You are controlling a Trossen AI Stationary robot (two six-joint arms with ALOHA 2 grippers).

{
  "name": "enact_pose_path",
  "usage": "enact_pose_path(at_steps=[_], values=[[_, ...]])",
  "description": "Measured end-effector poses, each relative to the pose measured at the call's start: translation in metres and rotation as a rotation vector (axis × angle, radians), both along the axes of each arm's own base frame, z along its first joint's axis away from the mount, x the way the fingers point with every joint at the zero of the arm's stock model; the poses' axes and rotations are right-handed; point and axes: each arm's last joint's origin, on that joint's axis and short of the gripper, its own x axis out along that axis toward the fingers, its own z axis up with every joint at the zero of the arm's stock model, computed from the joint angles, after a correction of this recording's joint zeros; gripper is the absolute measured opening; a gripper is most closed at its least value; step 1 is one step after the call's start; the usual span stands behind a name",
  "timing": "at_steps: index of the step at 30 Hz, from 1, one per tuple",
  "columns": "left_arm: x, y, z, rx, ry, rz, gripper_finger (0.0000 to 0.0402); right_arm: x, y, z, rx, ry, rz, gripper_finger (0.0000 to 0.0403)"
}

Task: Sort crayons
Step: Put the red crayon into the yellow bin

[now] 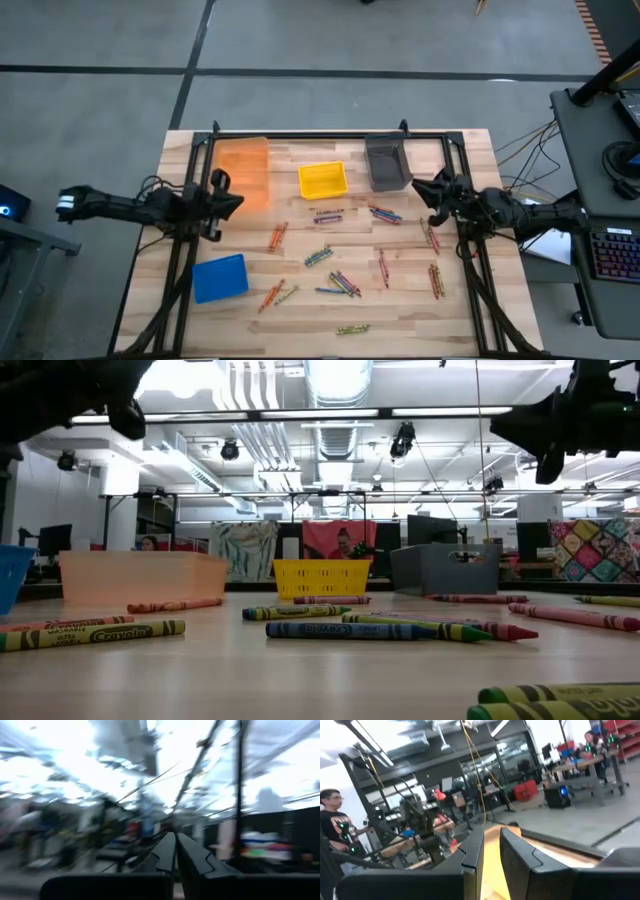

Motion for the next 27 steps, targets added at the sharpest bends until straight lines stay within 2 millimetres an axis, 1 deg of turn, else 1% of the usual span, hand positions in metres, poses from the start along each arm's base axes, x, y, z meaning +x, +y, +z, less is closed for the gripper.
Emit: enact_pose_path(at_steps=[3, 6, 9, 11, 18, 20, 23, 27], values=[[0.003, -0.001, 0.000, -0.037, -0.006, -0.044, 0.0000, 0.002, 0.000, 0.010, 0.047, -0.017, 0.012, 0.0052], [0.006, -0.001, -0.001, -0.067, -0.008, -0.062, 0.0000, 0.004, 0.000, 0.027, 0.085, -0.043, 0.026, 0.0052], [0.008, -0.001, 0.002, -0.109, -0.052, -0.078, 0.0000, 0.008, 0.001, 0.042, 0.083, 0.000, 0.076, 0.0052], [0.012, -0.001, 0.006, -0.129, -0.057, -0.077, 0.0000, 0.011, 0.002, 0.051, 0.090, 0.056, 0.100, 0.0052], [0.035, -0.002, 0.023, -0.136, 0.004, -0.070, 0.0000, 0.033, 0.002, 0.075, 0.171, 0.310, 0.087, 0.0052], [0.041, -0.002, 0.028, -0.208, 0.025, -0.109, 0.0000, 0.039, 0.002, 0.080, 0.183, 0.382, 0.082, 0.0052], [0.053, -0.002, 0.029, -0.277, 0.134, -0.126, 0.0000, 0.044, 0.002, 0.088, 0.190, 0.481, 0.072, 0.0052], [0.066, -0.003, 0.023, -0.313, 0.384, -0.082, 0.0000, 0.050, 0.002, 0.094, 0.199, 0.609, 0.061, 0.0052]])
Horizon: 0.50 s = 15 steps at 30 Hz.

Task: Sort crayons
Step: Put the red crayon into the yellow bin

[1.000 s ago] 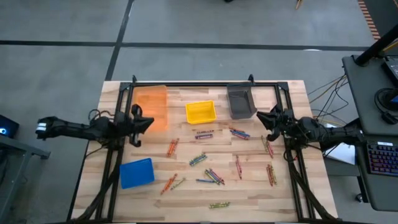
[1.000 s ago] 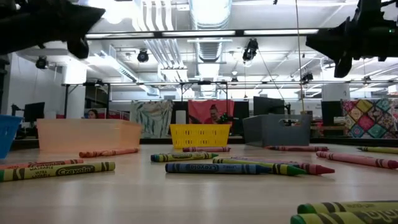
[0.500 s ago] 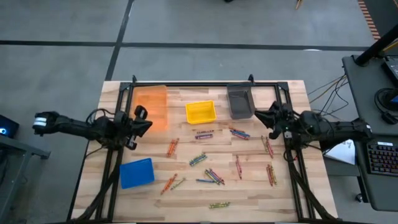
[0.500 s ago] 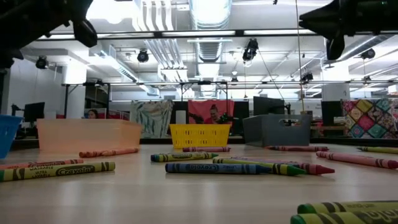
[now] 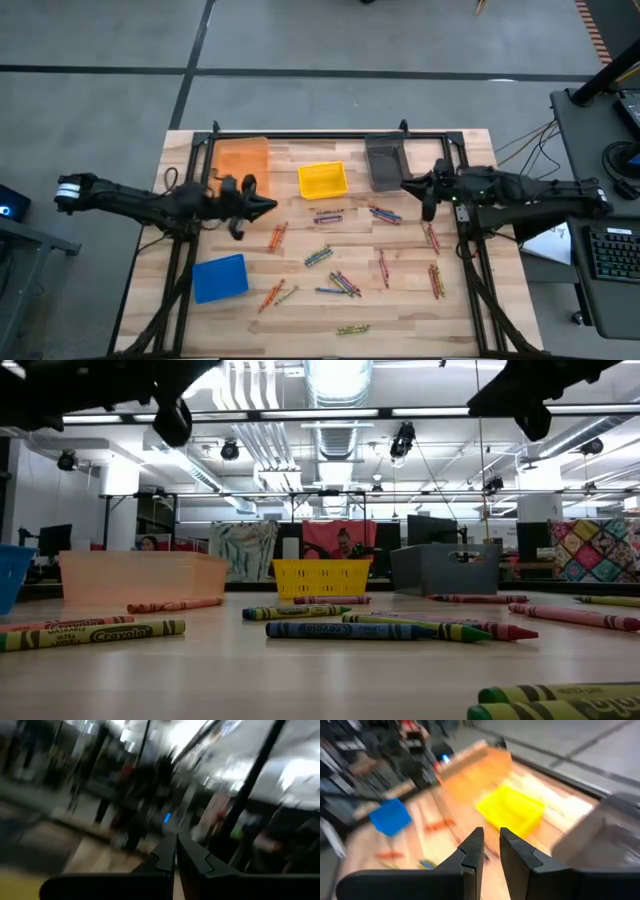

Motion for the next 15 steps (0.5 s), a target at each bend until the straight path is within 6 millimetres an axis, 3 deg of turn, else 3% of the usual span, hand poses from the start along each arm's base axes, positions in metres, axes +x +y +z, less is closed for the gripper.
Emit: enact_pose_path(at_steps=[5, 9, 15], values=[[0.010, 0.000, -0.001, -0.071, 0.364, 0.032, 0.0000, 0.007, 0.000, -0.002, 0.000, 0.177, 0.001, 0.0052], [0.013, 0.003, 0.002, -0.087, 0.609, 0.165, 0.0000, 0.016, 0.000, -0.007, -0.011, 0.252, 0.008, 0.0052], [0.026, 0.006, 0.002, -0.044, 0.696, 0.289, 0.0000, 0.031, 0.000, -0.018, -0.013, 0.324, 0.010, 0.0052]])
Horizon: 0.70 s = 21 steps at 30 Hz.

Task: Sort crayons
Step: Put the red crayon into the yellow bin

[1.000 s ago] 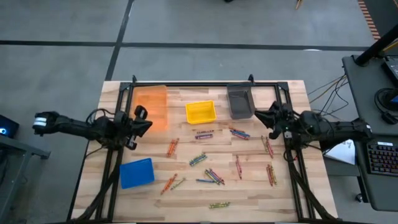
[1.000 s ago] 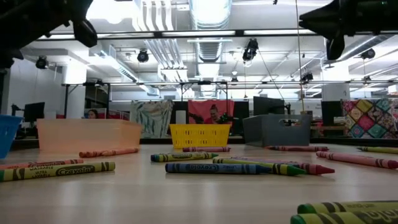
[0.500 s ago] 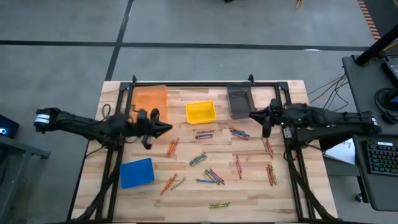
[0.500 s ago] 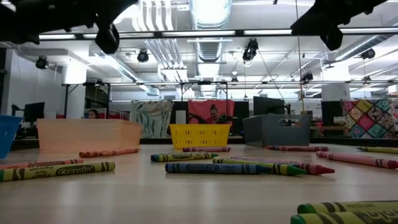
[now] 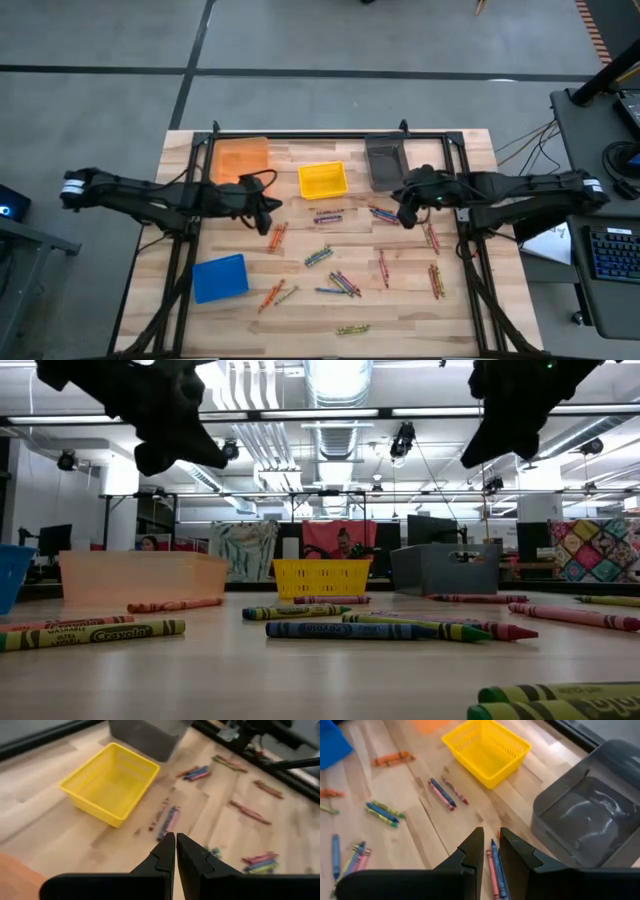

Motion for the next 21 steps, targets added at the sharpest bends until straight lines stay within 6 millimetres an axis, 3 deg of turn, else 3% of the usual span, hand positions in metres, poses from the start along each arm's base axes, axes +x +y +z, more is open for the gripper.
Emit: enact_pose_path(at_steps=[12, 18, 21], values=[[0.026, 0.001, -0.007, 0.119, 0.086, 0.023, 0.0000, 0.028, 0.000, -0.030, -0.010, 0.157, 0.011, 0.0052], [0.033, 0.000, 0.002, 0.169, 0.074, -0.010, 0.0000, 0.035, 0.008, -0.052, -0.005, 0.360, 0.313, 0.0052], [0.037, 0.000, 0.007, 0.208, 0.051, -0.033, 0.0000, 0.037, 0.012, -0.064, -0.017, 0.454, 0.377, 0.0052]])
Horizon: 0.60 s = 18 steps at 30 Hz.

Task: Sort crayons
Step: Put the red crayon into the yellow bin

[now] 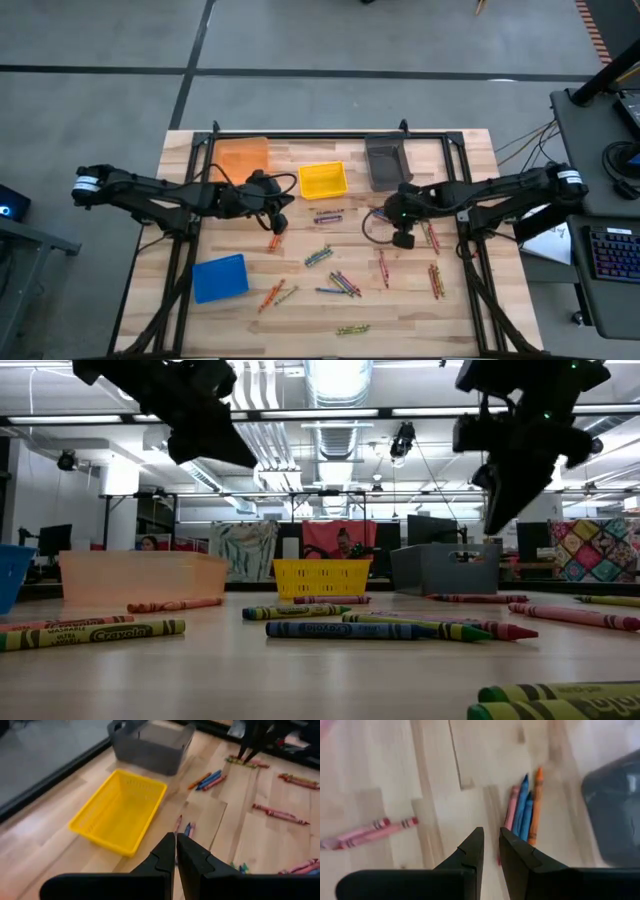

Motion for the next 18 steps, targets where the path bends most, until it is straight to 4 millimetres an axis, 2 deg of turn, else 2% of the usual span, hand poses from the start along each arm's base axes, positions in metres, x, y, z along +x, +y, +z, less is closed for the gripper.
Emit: enact_pose_path(at_steps=[8, 18], values=[[0.003, 0.001, 0.002, 0.060, -0.010, 0.010, 0.0000, 0.012, 0.005, -0.026, -0.021, 0.118, 0.017, 0.0052], [0.003, 0.002, 0.003, 0.117, 0.002, 0.019, 0.0000, 0.019, 0.005, -0.045, -0.043, 0.201, 0.009, 0.0052]])
